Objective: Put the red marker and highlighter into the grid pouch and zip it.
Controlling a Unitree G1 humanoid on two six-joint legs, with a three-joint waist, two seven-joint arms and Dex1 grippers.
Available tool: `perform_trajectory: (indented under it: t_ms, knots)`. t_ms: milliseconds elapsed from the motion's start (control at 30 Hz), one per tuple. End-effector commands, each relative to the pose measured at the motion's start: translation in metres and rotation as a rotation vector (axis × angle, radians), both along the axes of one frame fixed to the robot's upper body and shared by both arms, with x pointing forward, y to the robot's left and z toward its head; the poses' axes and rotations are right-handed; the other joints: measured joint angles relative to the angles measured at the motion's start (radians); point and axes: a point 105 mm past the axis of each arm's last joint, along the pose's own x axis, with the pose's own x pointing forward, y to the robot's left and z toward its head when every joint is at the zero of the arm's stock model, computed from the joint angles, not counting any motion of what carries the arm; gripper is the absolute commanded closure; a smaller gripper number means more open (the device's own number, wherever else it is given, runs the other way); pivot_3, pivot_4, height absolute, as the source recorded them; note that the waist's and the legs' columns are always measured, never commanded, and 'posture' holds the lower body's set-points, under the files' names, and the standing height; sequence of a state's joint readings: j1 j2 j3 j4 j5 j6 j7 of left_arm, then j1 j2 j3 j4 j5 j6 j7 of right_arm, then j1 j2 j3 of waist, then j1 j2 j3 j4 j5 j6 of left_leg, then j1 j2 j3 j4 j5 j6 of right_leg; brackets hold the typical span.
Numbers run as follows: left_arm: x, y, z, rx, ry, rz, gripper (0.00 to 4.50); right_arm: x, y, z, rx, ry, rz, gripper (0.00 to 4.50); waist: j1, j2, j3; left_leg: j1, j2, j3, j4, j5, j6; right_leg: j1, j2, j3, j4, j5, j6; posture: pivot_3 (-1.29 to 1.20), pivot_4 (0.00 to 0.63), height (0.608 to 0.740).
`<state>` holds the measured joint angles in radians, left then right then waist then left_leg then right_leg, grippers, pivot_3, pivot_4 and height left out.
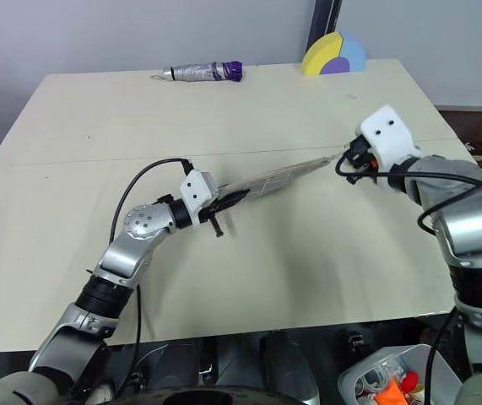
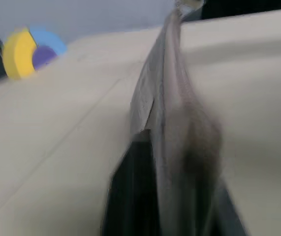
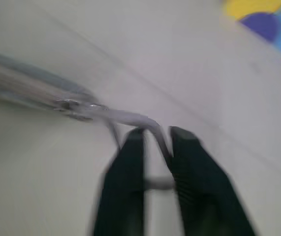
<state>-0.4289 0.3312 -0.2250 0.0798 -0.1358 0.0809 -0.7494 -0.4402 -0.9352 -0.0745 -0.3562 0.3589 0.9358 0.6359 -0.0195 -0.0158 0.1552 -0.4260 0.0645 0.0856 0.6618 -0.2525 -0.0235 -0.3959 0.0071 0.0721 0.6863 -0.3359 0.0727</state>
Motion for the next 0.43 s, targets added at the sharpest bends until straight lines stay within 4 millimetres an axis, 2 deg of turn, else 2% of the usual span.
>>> perform_trajectory:
  t_ms: [33, 67, 200, 333, 433]
  knots:
    - [-0.004, 0.023, 0.011, 0.004, -0.009, 0.024, 2.07, -0.028, 0.011, 0.006, -0.019, 0.007, 0.144, 1.55, 0.002, 0.0, 0.0, 0.0, 0.0, 0.0, 0.0, 0.0, 0.0, 0.0, 0.0, 0.0, 0.0, 0.0, 0.0, 0.0, 0.15, 0.74]
    - [-0.005, 0.032, 0.01, 0.013, 0.003, 0.038, 1.61, -0.034, 0.012, 0.005, -0.002, 0.014, 0.166, 1.09, 0.002, 0.0, 0.0, 0.0, 0.0, -0.001, 0.0, 0.0, 0.0, 0.001, 0.0, -0.001, 0.0, 0.0, 0.0, 0.0, 0.15, 0.74]
    - [-0.016, 0.078, 0.002, 0.05, 0.092, 0.12, 1.61, -0.056, 0.003, 0.001, 0.044, 0.054, 0.211, 1.09, 0.002, -0.001, 0.0, 0.001, -0.001, 0.0, 0.001, 0.0, 0.0, 0.002, -0.001, -0.001, 0.0, 0.0, 0.0, 0.0, 0.15, 0.74]
    - [-0.021, 0.119, -0.002, 0.063, 0.129, 0.244, 1.61, -0.048, -0.027, 0.003, 0.069, 0.005, 0.09, 1.09, 0.0, -0.001, 0.0, 0.002, 0.0, -0.001, 0.001, 0.0, 0.0, 0.003, -0.001, -0.001, 0.0, 0.0, 0.0, 0.0, 0.15, 0.74]
    - [-0.022, 0.14, 0.0, 0.07, 0.116, 0.319, 1.61, -0.04, -0.042, 0.004, 0.074, -0.032, 0.029, 1.09, 0.001, -0.001, 0.001, 0.003, -0.001, -0.001, 0.001, 0.0, 0.0, 0.005, -0.002, -0.002, 0.0, 0.0, 0.0, 0.0, 0.15, 0.74]
